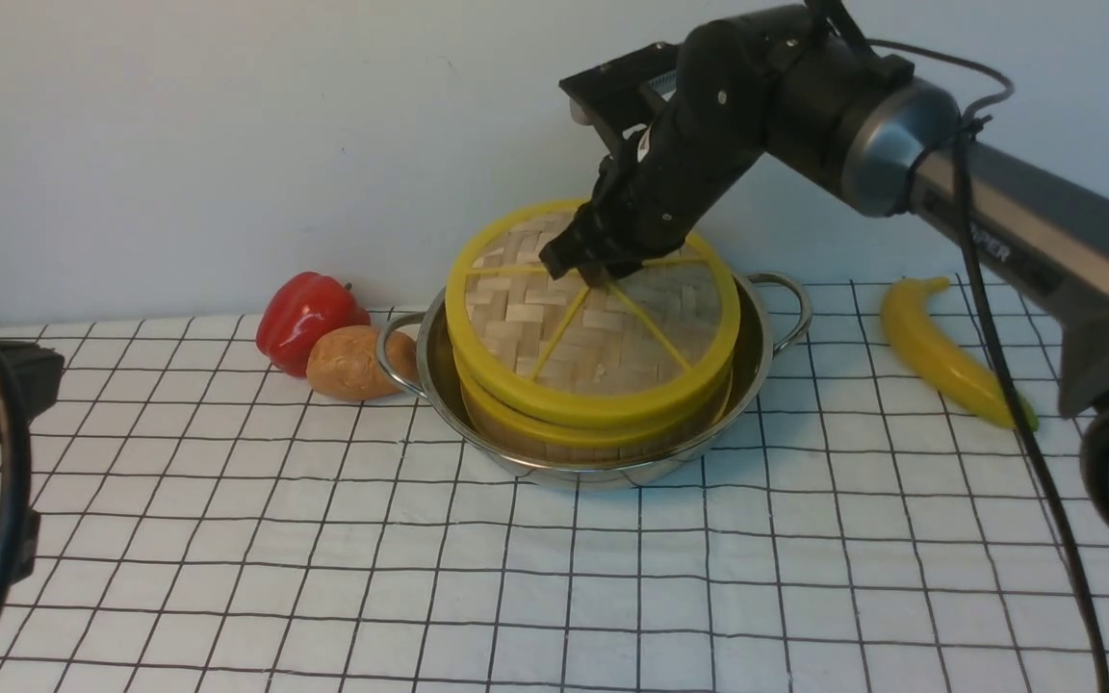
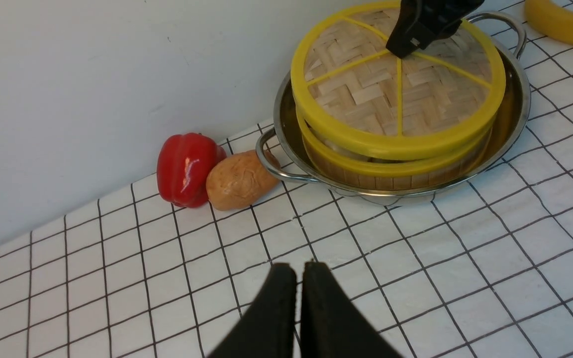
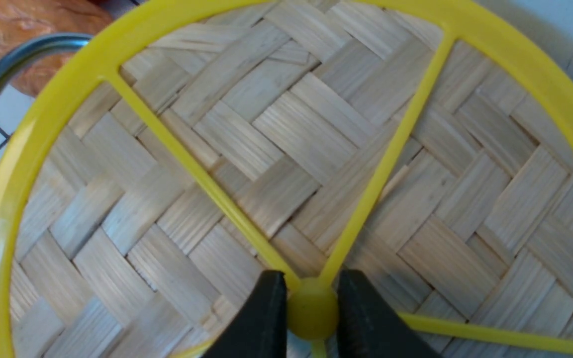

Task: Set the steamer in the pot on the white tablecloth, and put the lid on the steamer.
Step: 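Place the bamboo steamer lid onto the steamer basket in the pot with the right gripper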

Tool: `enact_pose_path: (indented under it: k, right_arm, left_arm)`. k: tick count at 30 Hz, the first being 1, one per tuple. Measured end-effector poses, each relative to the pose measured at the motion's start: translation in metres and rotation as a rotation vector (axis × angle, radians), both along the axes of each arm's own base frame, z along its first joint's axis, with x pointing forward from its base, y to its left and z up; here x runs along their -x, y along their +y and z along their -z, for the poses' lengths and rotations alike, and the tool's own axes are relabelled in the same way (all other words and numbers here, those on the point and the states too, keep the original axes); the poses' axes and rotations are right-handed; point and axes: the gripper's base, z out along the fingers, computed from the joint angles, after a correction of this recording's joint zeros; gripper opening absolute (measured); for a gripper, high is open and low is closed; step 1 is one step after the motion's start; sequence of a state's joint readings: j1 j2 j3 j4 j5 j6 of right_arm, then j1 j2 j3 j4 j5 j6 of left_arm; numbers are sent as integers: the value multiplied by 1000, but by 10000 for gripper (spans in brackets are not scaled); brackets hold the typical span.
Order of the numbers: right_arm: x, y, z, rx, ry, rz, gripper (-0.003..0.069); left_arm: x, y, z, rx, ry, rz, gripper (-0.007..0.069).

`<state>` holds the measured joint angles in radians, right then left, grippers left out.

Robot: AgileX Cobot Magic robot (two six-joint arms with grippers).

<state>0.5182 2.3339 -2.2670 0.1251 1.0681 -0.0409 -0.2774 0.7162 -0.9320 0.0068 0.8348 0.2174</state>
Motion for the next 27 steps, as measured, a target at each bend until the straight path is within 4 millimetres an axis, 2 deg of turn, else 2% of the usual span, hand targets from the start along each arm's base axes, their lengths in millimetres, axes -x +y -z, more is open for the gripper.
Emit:
enact_pose_path:
  k: [13,27]
  right_arm:
    - [-5,2,13,2,3,3,145]
    - [-5,3,13,-5,3,2,145]
  left_arm:
    - [0,0,0,0,1,0,12]
    - [0,0,0,0,1,0,12]
